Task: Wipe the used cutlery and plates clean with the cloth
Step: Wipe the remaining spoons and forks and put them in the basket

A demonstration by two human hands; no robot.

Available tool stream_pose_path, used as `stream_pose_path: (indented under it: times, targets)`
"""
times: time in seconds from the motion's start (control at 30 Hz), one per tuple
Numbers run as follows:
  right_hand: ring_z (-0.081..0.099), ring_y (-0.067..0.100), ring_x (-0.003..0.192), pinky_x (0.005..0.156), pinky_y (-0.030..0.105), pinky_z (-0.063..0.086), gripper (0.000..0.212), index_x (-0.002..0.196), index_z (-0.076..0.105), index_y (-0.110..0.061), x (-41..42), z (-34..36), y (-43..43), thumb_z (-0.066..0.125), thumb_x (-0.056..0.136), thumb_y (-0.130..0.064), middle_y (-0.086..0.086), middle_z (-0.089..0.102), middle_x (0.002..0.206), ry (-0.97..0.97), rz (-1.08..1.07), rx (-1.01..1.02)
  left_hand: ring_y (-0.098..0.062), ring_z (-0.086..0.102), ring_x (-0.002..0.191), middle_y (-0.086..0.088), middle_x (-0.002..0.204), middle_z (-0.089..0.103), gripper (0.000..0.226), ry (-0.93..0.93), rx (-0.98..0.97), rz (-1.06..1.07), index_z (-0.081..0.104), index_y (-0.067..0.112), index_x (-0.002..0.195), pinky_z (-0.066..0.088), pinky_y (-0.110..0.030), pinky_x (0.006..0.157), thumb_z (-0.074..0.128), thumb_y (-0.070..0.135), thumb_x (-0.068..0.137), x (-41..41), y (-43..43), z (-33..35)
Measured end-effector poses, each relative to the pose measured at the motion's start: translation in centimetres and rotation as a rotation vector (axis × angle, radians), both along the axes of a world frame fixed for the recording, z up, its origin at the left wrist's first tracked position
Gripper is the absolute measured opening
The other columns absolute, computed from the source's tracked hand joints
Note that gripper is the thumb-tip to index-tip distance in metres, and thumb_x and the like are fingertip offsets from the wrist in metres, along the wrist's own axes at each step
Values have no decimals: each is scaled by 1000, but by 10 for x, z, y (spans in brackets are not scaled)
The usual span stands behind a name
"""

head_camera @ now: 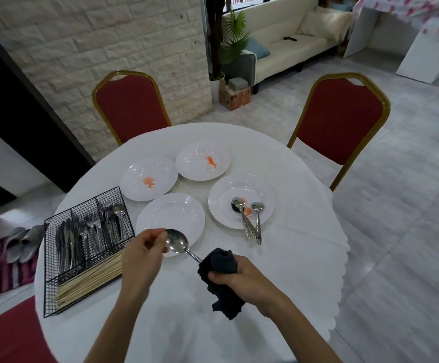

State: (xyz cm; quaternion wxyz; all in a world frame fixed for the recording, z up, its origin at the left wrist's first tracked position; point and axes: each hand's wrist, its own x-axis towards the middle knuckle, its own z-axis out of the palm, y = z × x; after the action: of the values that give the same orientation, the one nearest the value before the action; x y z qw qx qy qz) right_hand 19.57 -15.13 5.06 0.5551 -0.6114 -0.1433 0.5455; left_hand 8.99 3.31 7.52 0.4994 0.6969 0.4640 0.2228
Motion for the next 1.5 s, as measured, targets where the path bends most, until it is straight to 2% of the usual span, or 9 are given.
stream_pose_path:
  times: [0.17,0.37,0.53,0.67,0.83,1.0,1.17,1.33,1.5]
  targets:
    - [70,22,81,74,54,63,19,112,67,-9,1,4,13,66,93,-9,10,68,91,-13,-18,-11,-22,68,76,-4,84,73,13,-28,34,70,69,21,95,58,-47,78,57,19,100,6,-14,-5]
    - [71,22,83,76,54,63,20,112,67,-10,-1,-2,9,66,92,-9,9,71,92,15,-39,-45,-12,70,67,1,82,75,13,53,-25,-66,74,19,94,55,-30,67,62,15,98,4,-24,-20]
    - [72,20,84,76,55,63,21,112,70,-10,-1,-10,3,69,91,-13,8,72,93,10,-25,-62,-22,67,74,-11,89,74,11,5,-55,113,72,16,100,56,-45,79,61,16,99,0,4,-21]
    - [73,23,83,73,54,63,17,109,69,-10,0,-10,13,68,92,-9,11,72,93,10,-74,-88,-21,72,78,-8,98,73,18,-25,-187,110,66,12,112,55,-32,66,60,24,100,0,-21,-36]
    - [75,26,91,76,46,64,16,104,71,-20,-4,-17,21,66,91,-12,10,77,100,-78,-77,-134,-25,76,78,-12,87,78,17,-60,-543,-14,71,9,102,58,-34,63,55,15,102,-5,-76,-51]
    - [74,21,90,64,25,60,18,109,70,-19,-11,-27,16,65,93,-12,14,75,107,-68,-22,-196,-21,75,81,-8,87,79,16,-43,-575,29,75,8,94,57,-34,73,63,18,98,-16,-56,-62]
    - [76,27,92,82,41,63,17,104,71,-17,-15,-41,18,71,88,-14,11,78,99,-65,-4,-275,-23,71,79,-12,89,74,17,45,-635,171,71,6,91,56,-34,70,61,16,99,-25,-25,-94]
    - [75,20,80,60,27,59,12,103,70,-11,-8,-42,14,68,91,-8,8,75,88,-19,-70,-291,-21,69,73,-14,91,74,15,229,-640,138,71,6,92,55,-33,70,62,16,98,-32,4,-128]
    - [76,21,80,69,39,63,13,104,70,-9,-2,-48,14,69,91,-9,9,76,86,16,-130,-298,-21,71,69,-11,87,75,14,318,-651,135,72,5,94,54,-29,61,63,15,97,-26,24,-148]
